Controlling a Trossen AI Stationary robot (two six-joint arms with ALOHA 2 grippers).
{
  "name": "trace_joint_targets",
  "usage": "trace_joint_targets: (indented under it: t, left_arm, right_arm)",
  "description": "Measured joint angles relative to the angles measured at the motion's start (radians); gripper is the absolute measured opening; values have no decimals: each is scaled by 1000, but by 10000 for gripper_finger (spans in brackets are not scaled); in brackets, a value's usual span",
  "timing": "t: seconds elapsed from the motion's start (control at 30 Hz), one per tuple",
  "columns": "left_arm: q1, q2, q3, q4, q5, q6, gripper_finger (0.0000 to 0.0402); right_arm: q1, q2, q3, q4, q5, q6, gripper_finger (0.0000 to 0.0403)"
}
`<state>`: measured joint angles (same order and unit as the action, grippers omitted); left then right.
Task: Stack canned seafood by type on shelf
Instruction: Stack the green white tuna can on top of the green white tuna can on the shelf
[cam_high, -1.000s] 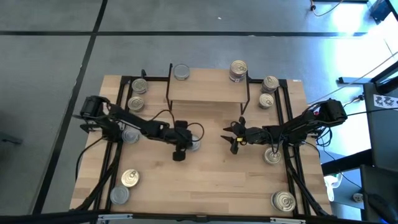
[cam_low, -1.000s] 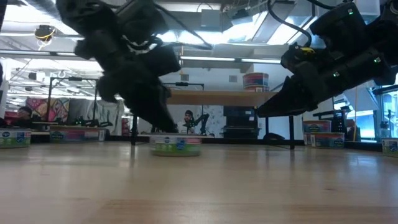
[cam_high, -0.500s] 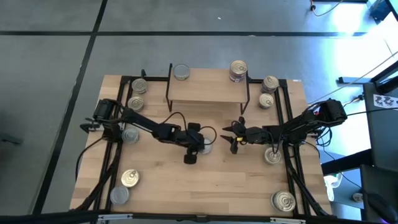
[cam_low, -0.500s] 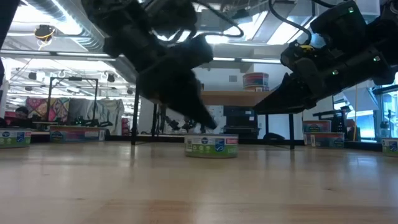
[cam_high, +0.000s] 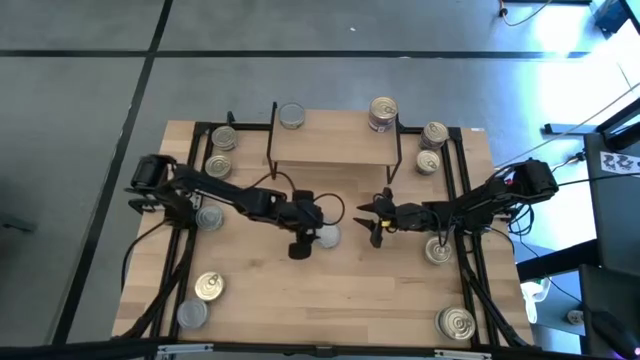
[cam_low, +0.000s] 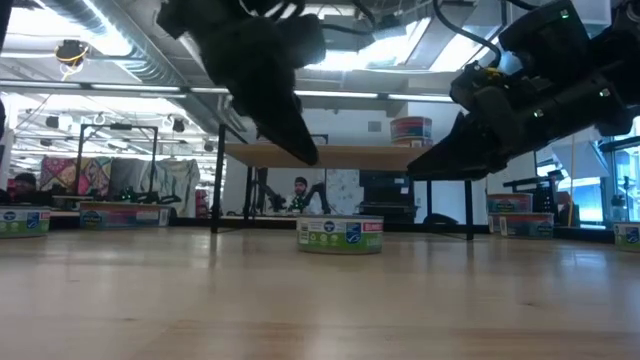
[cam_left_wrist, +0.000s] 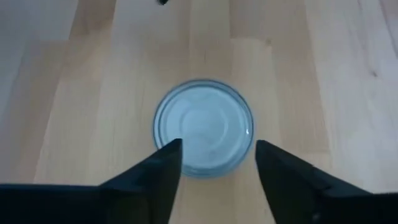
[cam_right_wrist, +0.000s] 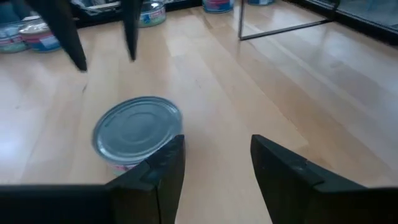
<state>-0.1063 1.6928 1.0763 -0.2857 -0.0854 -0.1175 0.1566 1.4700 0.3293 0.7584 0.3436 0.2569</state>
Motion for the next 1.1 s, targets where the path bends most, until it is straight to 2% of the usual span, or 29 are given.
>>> trace_joint_targets:
  t: [0.1,0.23,0.37,0.47,0.63,0.77,0.9,1.1]
  left_arm:
    - [8,-19,0,-53,27,-26,239]
    - [10,-32,-15,-105,47,-49,263]
    - [6,-39,-99,-66,51,-60,268]
    - [-1,-39,-187,27,51,-82,269]
    - [-11,-39,-336,327,51,-94,269]
    - [-9,-39,-404,450,27,-93,269]
    - [-9,-39,-426,526,-6,-76,269]
    - [0,-34,-424,739,-31,-66,269]
  right_arm:
    - [0,0,19,-6,-55,0,210]
    - [0,17,62,-57,-94,24,281]
    - [0,54,112,-153,-125,25,356]
    - [0,79,140,-216,-155,24,391]
    - [0,108,158,-238,-158,23,381]
    - [0,124,164,-236,-156,23,366]
    - [0,132,164,-229,-155,10,363]
    - [0,132,164,-225,-135,0,363]
